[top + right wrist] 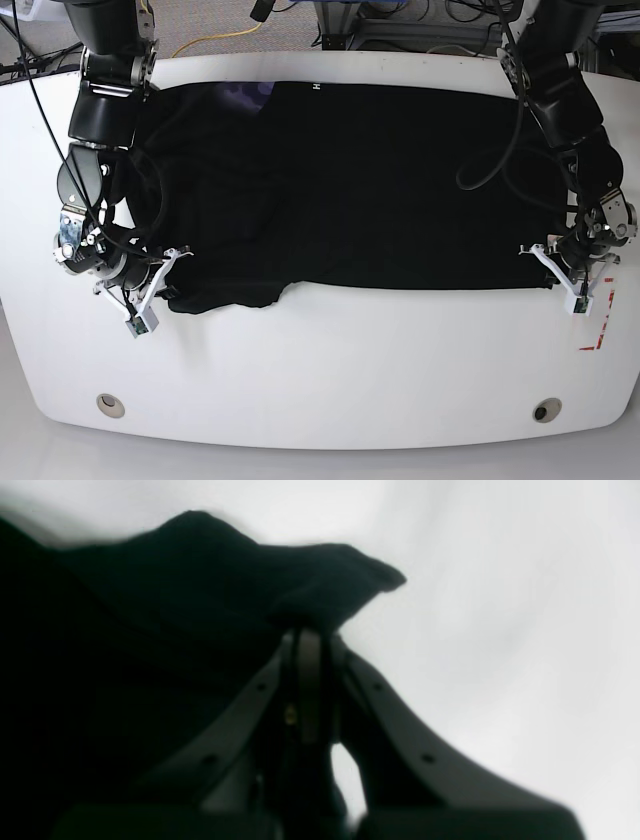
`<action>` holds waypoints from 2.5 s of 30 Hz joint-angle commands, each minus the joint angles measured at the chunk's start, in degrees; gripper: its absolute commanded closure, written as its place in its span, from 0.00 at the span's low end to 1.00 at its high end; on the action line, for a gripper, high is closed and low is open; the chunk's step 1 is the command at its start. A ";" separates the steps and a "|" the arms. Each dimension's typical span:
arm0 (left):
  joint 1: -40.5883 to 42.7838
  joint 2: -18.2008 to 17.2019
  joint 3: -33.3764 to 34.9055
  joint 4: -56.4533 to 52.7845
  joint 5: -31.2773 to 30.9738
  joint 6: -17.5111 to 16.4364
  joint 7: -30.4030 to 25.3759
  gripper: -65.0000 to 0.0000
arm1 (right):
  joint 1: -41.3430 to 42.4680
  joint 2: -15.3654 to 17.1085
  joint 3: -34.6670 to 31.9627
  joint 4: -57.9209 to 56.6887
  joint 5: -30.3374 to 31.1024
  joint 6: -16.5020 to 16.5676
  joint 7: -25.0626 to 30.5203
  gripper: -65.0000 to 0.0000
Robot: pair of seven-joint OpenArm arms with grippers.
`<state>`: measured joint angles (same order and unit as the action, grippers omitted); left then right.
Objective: Fold the T-shirt properly
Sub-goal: 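Grasp the shirt edge with both grippers and fold it toward the arms, then lay the folded strip flat and release it with both grippers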
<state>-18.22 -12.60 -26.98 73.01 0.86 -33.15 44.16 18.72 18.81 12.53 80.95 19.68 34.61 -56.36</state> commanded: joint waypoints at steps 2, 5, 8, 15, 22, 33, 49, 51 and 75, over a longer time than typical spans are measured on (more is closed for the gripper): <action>0.77 0.07 -0.05 4.48 -0.20 -1.89 -0.07 1.00 | -0.92 1.10 3.33 7.18 0.32 0.07 -2.94 1.00; 2.79 0.60 -0.05 7.47 0.15 -5.76 -0.07 1.00 | -3.29 1.10 5.09 13.07 0.32 0.16 -6.54 1.00; 5.51 0.69 -0.14 10.64 0.15 -6.85 -0.07 1.00 | -5.75 1.10 5.97 18.53 0.32 1.21 -9.27 1.00; 12.81 0.69 -0.23 21.27 -0.12 -6.85 5.20 1.00 | -12.87 0.58 10.81 30.04 0.32 5.39 -15.07 1.00; 17.73 0.60 -0.23 24.26 -0.12 -6.85 5.73 1.00 | -20.35 -0.48 14.23 33.82 2.43 5.39 -16.56 1.00; 23.10 0.34 -0.31 24.26 -0.12 -6.85 5.73 1.00 | -35.29 -0.57 23.38 33.91 20.80 5.39 -19.73 1.00; 26.53 -1.25 1.71 23.91 0.32 -6.85 7.31 0.80 | -40.74 -3.38 23.99 30.92 21.50 3.85 -19.73 0.44; 26.26 -1.25 1.80 24.26 0.32 -6.85 8.72 0.56 | -40.74 -3.03 24.61 31.01 21.59 3.94 -19.73 0.31; 18.17 -1.16 -12.53 24.35 -27.19 -6.85 24.54 0.31 | -33.62 -7.77 21.71 26.44 32.93 5.39 -19.82 0.61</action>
<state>0.51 -12.78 -38.72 97.84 -24.82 -40.12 69.32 -15.31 10.41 34.79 107.92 53.56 39.68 -76.64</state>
